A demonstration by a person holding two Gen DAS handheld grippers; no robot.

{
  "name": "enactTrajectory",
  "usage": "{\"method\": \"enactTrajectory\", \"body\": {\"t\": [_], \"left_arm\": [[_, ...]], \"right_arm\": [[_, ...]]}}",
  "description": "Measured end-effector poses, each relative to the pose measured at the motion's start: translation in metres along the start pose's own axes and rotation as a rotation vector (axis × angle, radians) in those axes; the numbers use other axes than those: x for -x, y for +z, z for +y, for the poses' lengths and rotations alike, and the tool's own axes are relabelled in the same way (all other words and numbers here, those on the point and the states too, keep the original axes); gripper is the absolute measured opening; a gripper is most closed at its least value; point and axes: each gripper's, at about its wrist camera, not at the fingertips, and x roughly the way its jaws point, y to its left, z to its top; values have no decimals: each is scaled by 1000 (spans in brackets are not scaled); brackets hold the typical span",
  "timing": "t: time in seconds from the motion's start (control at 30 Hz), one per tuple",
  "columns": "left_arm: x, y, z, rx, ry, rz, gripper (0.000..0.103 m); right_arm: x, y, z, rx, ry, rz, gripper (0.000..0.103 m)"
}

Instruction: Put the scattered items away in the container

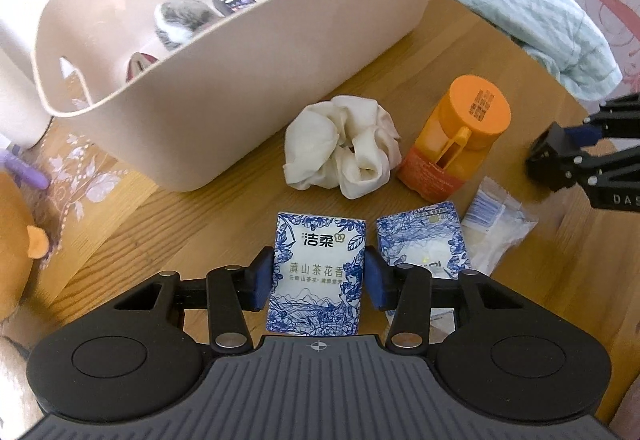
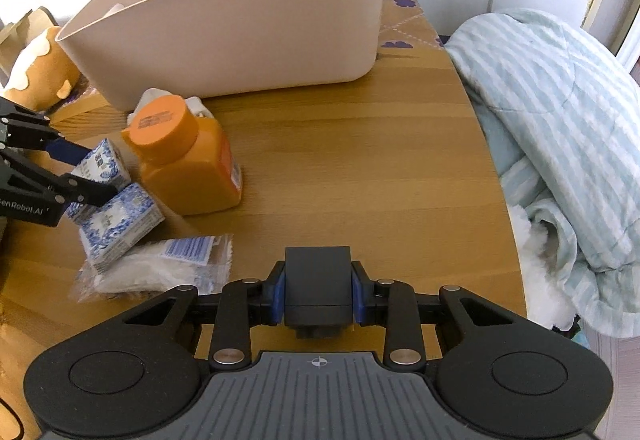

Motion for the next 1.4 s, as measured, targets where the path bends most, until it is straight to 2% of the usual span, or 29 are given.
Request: {"method": "enactTrajectory", "body": {"t": [0.17, 0.4, 0.9, 1.03, 1.13, 1.4], "left_arm": [[20, -4, 0, 58, -17, -44, 48], [50, 2, -12, 55, -11, -121, 48], [119, 29, -8, 66, 64, -272, 48], [127, 37, -2, 89, 81, -282, 48], [130, 46, 5, 139, 59, -278, 48], [133, 74, 8, 185, 99, -345, 48]], "right_arm": [[14, 5, 0, -2, 14, -32, 29], [46, 19, 0, 8, 38, -107, 29], [111, 62, 5, 71, 77, -279, 29], [119, 75, 7, 99, 80, -312, 29], [121, 87, 9, 119, 71, -333, 29], [115, 127, 10, 159, 53, -385, 29]]}}
